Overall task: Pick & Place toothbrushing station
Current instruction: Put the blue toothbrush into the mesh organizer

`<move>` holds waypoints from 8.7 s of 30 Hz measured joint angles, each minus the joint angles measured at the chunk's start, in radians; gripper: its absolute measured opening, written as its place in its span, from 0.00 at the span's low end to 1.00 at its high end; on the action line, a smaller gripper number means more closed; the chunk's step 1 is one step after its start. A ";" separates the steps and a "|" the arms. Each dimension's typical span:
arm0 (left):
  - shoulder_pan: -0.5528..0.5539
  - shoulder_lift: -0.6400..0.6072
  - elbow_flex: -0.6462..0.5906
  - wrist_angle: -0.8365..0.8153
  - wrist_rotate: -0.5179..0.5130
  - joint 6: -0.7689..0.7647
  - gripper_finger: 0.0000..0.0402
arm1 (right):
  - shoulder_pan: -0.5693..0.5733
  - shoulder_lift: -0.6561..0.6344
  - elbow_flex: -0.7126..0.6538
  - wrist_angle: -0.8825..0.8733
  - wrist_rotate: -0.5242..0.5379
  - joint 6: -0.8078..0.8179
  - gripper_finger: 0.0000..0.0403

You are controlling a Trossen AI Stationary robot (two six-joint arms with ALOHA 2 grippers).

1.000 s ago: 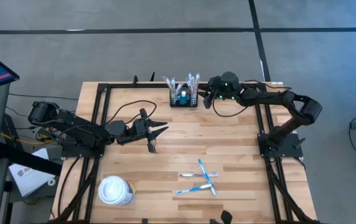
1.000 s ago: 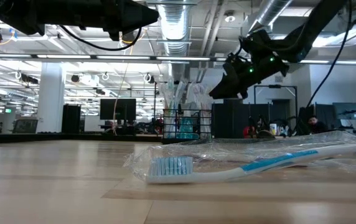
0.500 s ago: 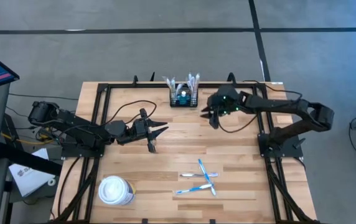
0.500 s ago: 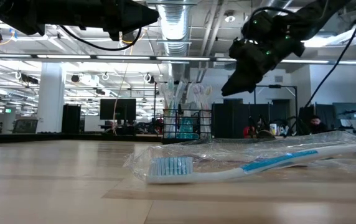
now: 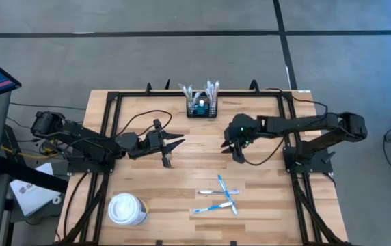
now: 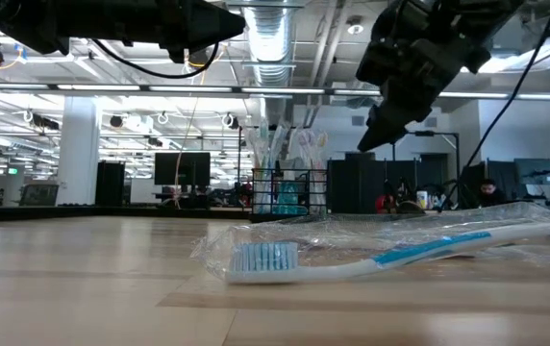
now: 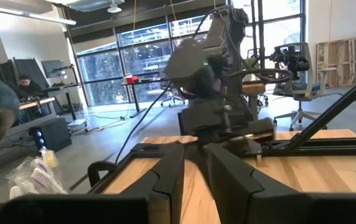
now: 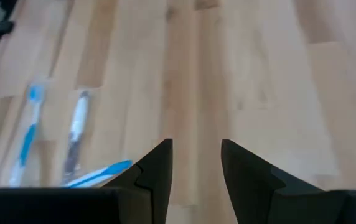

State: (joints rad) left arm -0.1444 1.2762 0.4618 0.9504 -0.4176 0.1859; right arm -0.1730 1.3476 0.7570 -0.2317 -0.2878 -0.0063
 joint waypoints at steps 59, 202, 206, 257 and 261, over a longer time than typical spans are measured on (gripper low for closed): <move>0.000 0.000 0.000 0.000 0.000 0.000 0.17 | 0.632 0.457 0.255 -0.086 0.102 0.393 0.32; 0.000 0.000 0.000 0.255 0.251 0.048 0.17 | 0.342 -0.040 0.333 0.073 0.575 -0.319 0.03; 0.000 0.000 0.000 0.289 0.346 0.078 0.17 | 0.332 -0.012 0.332 0.101 0.562 -0.320 0.03; 0.035 0.065 0.096 0.362 0.366 0.125 0.39 | 0.275 0.067 0.333 0.270 0.412 -0.342 0.04; 0.044 0.123 0.129 0.358 0.370 0.123 0.39 | 0.275 0.067 0.333 0.262 0.412 -0.345 0.03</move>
State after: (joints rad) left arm -0.1005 1.3994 0.5911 1.3083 -0.0472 0.3088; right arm 0.1020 1.4143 1.0897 0.0298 0.1242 -0.3511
